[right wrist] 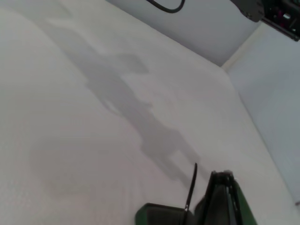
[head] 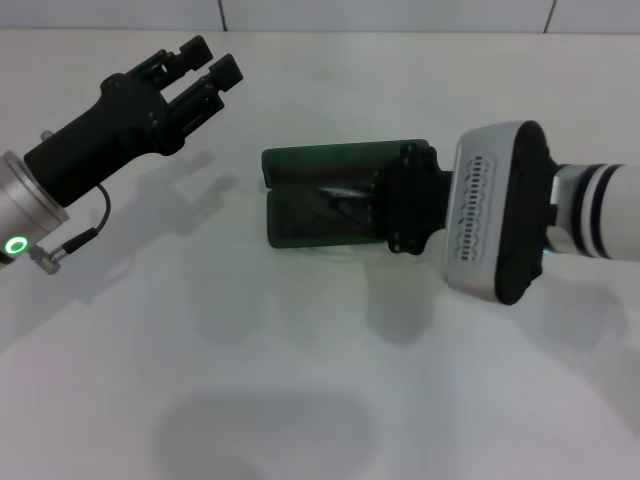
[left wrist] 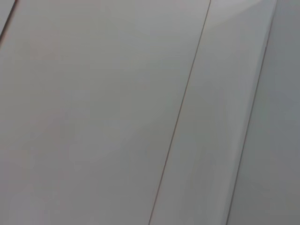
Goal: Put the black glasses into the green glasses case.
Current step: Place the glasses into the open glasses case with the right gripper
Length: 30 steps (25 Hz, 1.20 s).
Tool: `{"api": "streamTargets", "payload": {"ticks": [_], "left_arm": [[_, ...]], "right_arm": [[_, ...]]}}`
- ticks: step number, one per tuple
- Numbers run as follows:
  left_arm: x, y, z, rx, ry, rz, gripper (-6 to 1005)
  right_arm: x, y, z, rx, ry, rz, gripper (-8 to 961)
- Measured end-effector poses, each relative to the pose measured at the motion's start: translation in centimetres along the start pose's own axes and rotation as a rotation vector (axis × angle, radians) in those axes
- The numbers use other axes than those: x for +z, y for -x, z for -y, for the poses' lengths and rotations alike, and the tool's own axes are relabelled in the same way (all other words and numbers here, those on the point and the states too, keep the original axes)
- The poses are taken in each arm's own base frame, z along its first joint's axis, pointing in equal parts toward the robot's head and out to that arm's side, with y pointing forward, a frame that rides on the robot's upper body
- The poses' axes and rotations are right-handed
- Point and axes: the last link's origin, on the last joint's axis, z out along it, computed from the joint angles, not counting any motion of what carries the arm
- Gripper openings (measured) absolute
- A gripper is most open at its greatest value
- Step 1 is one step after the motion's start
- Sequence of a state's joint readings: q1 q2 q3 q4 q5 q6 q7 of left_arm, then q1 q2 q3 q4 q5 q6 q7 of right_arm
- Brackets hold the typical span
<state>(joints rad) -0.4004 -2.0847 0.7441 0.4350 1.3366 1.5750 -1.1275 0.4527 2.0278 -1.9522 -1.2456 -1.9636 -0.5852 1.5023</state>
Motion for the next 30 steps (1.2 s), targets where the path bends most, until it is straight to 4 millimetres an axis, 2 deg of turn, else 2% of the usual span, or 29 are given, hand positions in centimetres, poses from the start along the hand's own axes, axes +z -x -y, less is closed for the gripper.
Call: {"api": "streamTargets", "payload": {"ticks": [9,28,30], "left_arm": [[0.6,-0.2,0.2,-0.012,0.003,0.006,561],[2.5,0.1,-0.1,-0.019,0.042,0.033,561],[2.5,0.2,-0.1,-0.020,0.042,0.034,561]], "right_arm": [[0.9,-0.5,-0.6,-0.072,-0.117,-0.043,43],[1.9,-1.4,-1.9,-0.171,-0.216,-0.086,52],[2.0,-1.2,-2.1,-0.176,-0.222,-0.080,95]]}}
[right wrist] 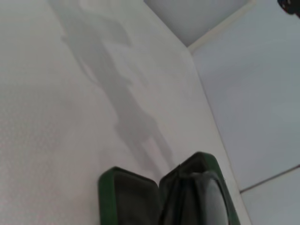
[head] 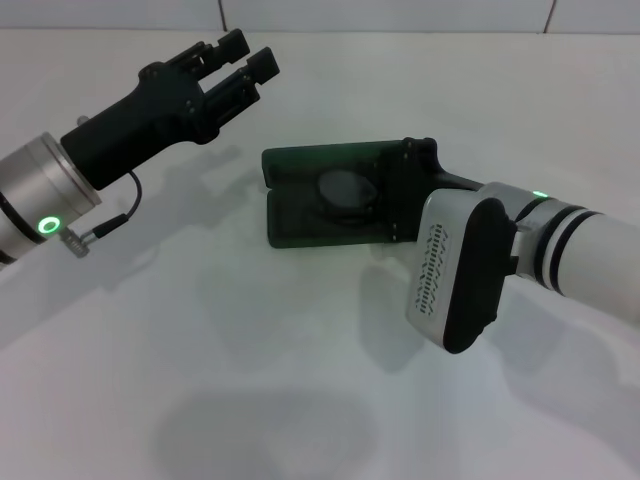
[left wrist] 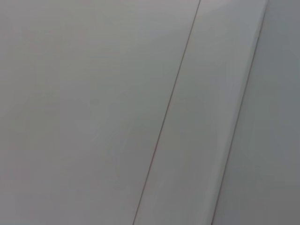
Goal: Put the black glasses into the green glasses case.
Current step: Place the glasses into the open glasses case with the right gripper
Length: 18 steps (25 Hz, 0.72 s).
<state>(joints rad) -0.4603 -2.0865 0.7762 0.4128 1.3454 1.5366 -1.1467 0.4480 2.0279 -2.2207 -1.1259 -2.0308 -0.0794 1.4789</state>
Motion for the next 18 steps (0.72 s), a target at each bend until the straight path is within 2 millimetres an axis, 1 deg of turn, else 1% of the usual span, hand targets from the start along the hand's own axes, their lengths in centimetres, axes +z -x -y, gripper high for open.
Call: {"api": "streamTargets", "payload": {"ticks": [9,18], "left_arm": [[-0.08,0.12,-0.03,-0.002,0.000,0.003,561],[0.16,0.24,-0.27,-0.002,0.019,0.015,561]], "right_arm": [[-0.02,0.09,-0.48,0.026,0.009,0.003,299],[0.10,0.32,-0.64,0.048,-0.001,0.008,321]]}}
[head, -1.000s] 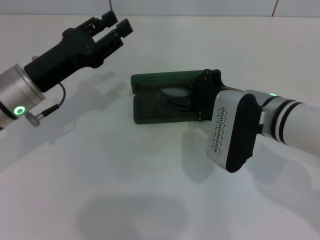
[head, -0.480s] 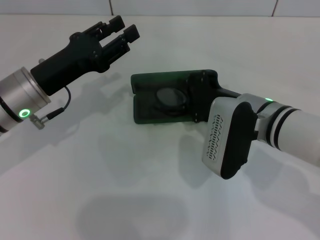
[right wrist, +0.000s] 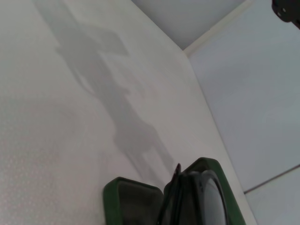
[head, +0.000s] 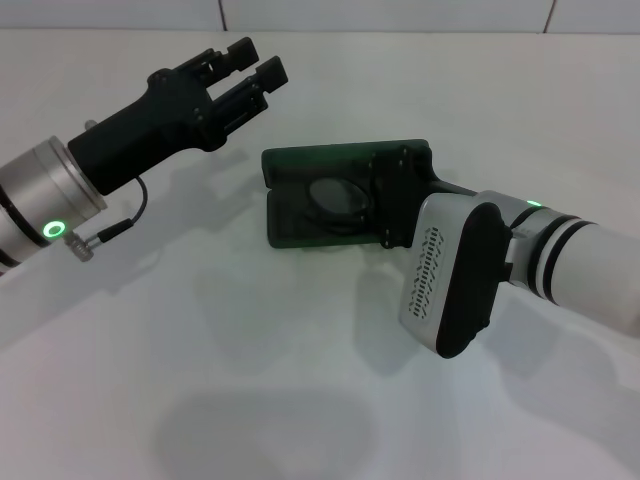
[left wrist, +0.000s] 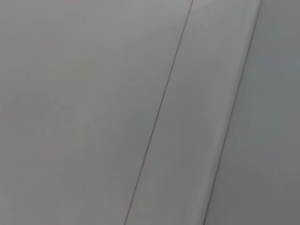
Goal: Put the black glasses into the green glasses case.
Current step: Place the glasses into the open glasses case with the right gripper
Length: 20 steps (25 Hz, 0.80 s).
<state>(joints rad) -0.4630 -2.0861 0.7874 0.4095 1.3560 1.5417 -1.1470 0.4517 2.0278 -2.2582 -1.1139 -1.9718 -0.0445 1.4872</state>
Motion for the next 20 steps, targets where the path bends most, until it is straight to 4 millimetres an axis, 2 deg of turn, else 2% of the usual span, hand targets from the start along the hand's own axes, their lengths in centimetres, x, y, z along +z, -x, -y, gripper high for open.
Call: {"api": "streamTargets", "payload": {"ticks": [10,15,20], "left_arm": [[0.11,0.33,-0.36,-0.002,0.021,0.017,560],[0.17,0.31,-0.37,0.000,0.023,0.017,560],[0.17,0.32,-0.35,-0.001,0.022,0.018,560]], "right_arm": [[-0.06,-0.18,-0.03,0.025,-0.008,-0.005,346],[-0.15,-0.31,0.27,0.031,-0.041,-0.011,501],[-0.15,-0.16,-0.09,0.025,-0.048,-0.008,503]]}}
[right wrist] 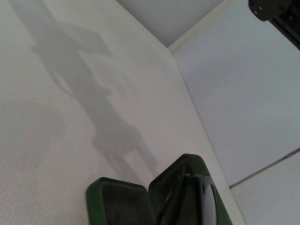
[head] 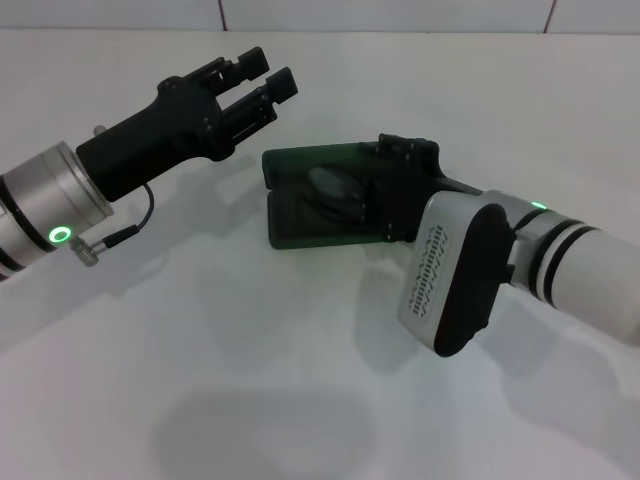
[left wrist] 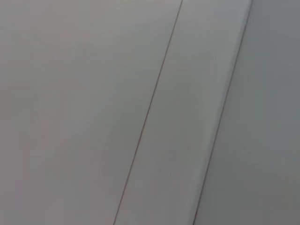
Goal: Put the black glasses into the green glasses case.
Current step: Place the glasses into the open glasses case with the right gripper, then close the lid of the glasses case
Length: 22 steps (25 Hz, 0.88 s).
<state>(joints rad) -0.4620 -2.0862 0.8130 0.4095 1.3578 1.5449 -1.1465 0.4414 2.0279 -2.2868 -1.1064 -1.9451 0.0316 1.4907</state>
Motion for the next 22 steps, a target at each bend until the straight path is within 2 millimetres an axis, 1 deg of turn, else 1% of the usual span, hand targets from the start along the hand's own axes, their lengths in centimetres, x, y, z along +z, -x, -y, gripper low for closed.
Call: {"api": "streamTargets", "payload": {"ticks": [7,15,20,22], "left_arm": [[0.0,0.0,0.0,0.000,-0.002,0.000,560],[-0.1,0.0,0.1,0.002,-0.006,0.002,560],[-0.4,-0.1,0.3,0.004,-0.022,-0.001,560],[-0.5,-0.2,0.4,0.005,-0.026,-0.004,560]], "right_arm": [[-0.1,0.4,-0.2,-0.026,-0.033,0.008,506],[-0.1,0.9,-0.3,-0.029,-0.028,0.023,509],[-0.2,1.9,-0.8,0.004,0.050,0.056,511],[-0.3,2.2,-0.6,0.042,0.100,0.071,511]]}}
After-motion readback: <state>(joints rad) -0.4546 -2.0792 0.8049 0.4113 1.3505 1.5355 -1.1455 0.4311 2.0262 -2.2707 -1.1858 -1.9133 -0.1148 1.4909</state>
